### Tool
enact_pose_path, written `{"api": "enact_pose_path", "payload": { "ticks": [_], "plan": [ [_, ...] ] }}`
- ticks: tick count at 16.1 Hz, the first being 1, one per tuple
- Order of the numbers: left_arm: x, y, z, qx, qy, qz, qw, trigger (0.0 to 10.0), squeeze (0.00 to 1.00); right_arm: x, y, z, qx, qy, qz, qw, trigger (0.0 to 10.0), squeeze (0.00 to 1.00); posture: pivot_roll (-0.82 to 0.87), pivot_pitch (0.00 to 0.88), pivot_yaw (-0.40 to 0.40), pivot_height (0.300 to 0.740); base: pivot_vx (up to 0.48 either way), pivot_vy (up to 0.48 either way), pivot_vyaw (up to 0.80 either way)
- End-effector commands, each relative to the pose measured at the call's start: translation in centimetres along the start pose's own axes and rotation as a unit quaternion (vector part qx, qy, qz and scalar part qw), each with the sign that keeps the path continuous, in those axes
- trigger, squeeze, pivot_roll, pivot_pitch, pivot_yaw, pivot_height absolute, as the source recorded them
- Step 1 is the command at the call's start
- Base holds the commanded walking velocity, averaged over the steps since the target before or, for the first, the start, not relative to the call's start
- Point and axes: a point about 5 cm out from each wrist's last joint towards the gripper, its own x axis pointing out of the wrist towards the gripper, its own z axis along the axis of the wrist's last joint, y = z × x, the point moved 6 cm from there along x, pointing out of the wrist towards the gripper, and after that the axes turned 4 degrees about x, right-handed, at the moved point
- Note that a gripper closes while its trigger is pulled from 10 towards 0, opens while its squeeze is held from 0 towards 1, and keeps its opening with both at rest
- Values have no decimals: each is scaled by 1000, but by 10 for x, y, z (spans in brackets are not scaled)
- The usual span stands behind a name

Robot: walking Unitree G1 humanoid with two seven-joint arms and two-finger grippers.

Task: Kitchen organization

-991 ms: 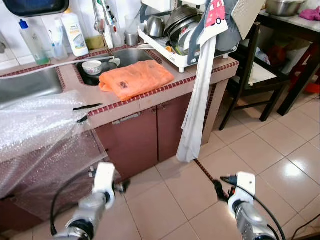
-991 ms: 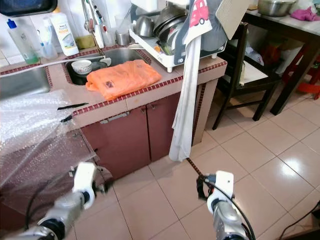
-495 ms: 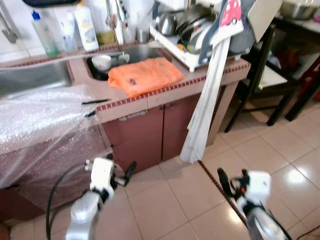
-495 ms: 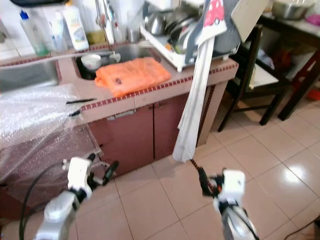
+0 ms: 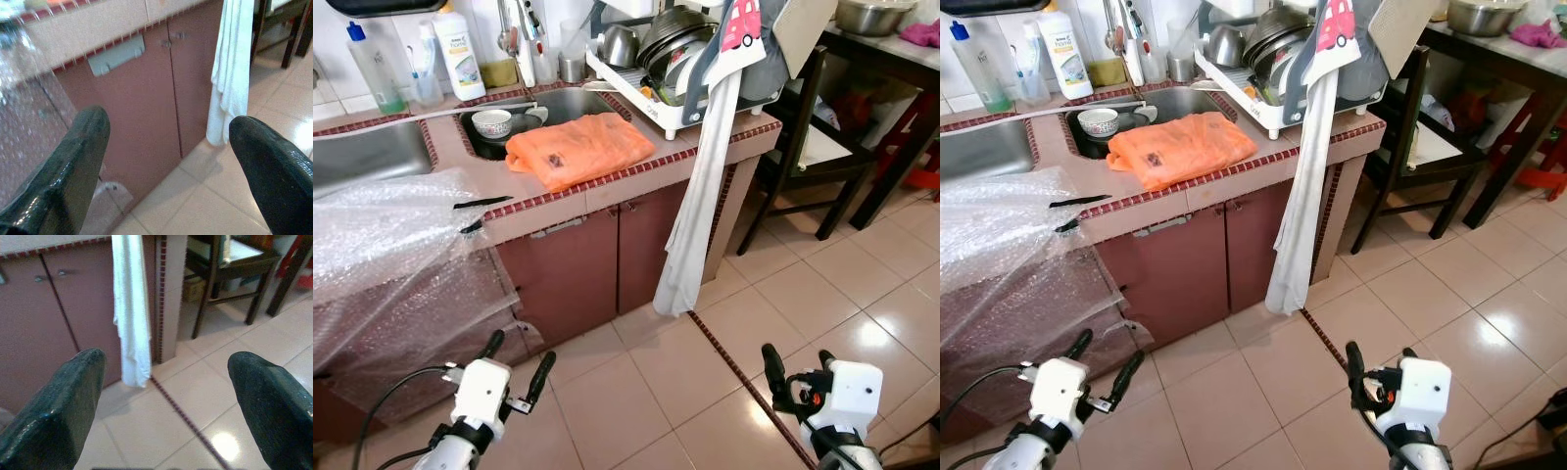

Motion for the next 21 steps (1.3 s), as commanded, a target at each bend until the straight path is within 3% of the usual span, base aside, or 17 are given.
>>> {"api": "enact_pose_path", "payload": {
  "ticks": [1, 2, 4, 5, 9, 11, 19, 21],
  "plan": [
    [1, -2, 15, 16, -33, 15, 999, 10000, 0, 3, 10, 14, -19, -26, 13, 999, 10000, 0, -70, 0, 15, 740, 0, 0, 0],
    [5, -6, 30, 13, -56, 56, 997, 10000, 0, 6, 16, 26, -31, -44, 25, 998, 10000, 0, -53, 0, 15, 740, 0, 0, 0],
    [15, -5, 45, 18, -73, 64, 995, 10000, 0, 8, 23, 31, -34, -55, 38, 997, 10000, 0, -46, 0, 3, 740, 0, 0, 0],
    [29, 21, 42, -2, -55, 77, 996, 10000, 0, 10, 24, 30, -36, -53, 26, 998, 10000, 0, -41, 0, 4, 740, 0, 0, 0],
    [35, 32, 52, -5, -57, 120, 991, 10000, 0, 9, 38, 40, -87, -77, 56, 992, 10000, 0, -17, 0, -3, 740, 0, 0, 0],
    [36, 34, 53, 7, -52, 118, 992, 10000, 0, 11, 42, 36, -79, -71, 57, 993, 10000, 0, -6, 0, 3, 740, 0, 0, 0],
    [33, 33, 50, 7, -28, 127, 991, 10000, 0, 16, 45, 39, -81, -78, 47, 993, 10000, 0, -3, 4, 14, 740, 0, 0, 800],
    [39, 31, 52, 15, -21, 119, 993, 10000, 0, 17, 43, 40, -80, -79, 41, 993, 10000, 0, -13, 16, 15, 740, 0, 0, 800]
  ]
}}
